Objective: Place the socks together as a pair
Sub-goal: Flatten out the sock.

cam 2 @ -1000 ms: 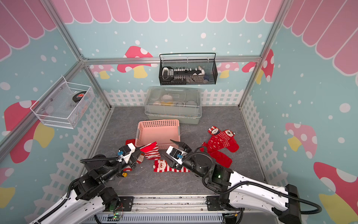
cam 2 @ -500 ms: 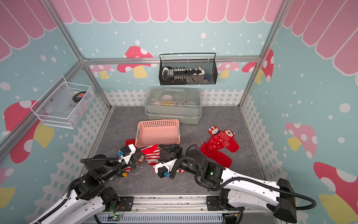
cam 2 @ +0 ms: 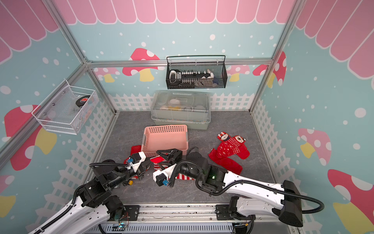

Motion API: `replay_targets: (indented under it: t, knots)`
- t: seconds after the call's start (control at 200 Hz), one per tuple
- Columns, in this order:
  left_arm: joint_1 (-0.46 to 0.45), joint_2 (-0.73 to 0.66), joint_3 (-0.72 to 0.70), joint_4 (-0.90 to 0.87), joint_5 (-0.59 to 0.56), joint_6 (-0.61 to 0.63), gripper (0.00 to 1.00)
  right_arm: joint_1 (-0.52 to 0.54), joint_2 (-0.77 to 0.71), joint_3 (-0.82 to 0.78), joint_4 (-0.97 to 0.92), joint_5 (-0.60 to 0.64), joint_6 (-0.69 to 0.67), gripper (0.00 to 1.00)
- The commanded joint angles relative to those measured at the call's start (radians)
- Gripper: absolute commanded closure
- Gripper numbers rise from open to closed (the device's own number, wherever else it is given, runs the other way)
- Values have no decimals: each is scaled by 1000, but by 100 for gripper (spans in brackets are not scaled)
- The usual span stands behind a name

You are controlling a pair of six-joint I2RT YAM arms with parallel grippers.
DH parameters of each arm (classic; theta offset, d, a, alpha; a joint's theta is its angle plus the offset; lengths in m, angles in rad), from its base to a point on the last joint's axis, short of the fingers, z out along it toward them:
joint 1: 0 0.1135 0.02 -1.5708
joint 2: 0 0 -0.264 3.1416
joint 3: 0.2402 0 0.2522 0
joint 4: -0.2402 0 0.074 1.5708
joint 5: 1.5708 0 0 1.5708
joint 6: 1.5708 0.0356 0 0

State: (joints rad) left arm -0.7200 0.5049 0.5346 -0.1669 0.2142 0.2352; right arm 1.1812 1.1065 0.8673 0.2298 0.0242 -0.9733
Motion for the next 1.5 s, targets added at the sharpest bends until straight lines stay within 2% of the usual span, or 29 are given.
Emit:
replay_targets:
  t: [0.0,0.16,0.29,0.37,0.41,0.5,0.54,0.665,0.765,0.84,0.981,1.056,1.151,1.291,1.356,1.496]
  knots:
    - [6,-6,21,-10,19,5,100,9,25,26,0,-10,-6,59]
    - [7,-14,21,-8,10,1,100,15,21,21,-16,-4,14,76]
    - [7,-19,18,-1,1,-8,100,18,9,15,-20,11,39,100]
    - [7,-16,24,2,-16,-40,100,20,-1,16,-18,27,79,100]
    - [7,-16,28,0,-33,-75,89,20,-5,15,-15,41,115,100]
    - [6,-22,33,14,-99,-222,47,20,-13,19,-15,108,239,100]
    - [7,-25,31,22,-138,-302,35,20,-14,25,-17,158,314,100]
    - [6,-33,32,4,-250,-547,23,20,-15,75,-94,328,577,100]
    - [8,-45,38,-81,-370,-771,17,20,-18,119,-237,419,789,100]
    - [8,-65,13,-102,-382,-822,6,20,-14,174,-376,452,963,100]
    - [8,-120,-82,-65,-424,-943,6,19,-22,245,-590,513,1289,100]
    - [9,-132,-103,-90,-436,-1000,6,19,-53,223,-613,513,1457,100]
    - [10,-127,-104,-153,-435,-1057,8,21,-102,146,-488,443,1626,100]
    - [9,-116,-79,-267,-434,-1111,10,20,-96,44,-183,328,1802,100]
    - [8,-121,-79,-301,-441,-1125,11,20,-49,44,-89,277,1838,100]
    - [8,-139,-94,-349,-461,-1162,13,21,64,113,-30,191,1887,100]
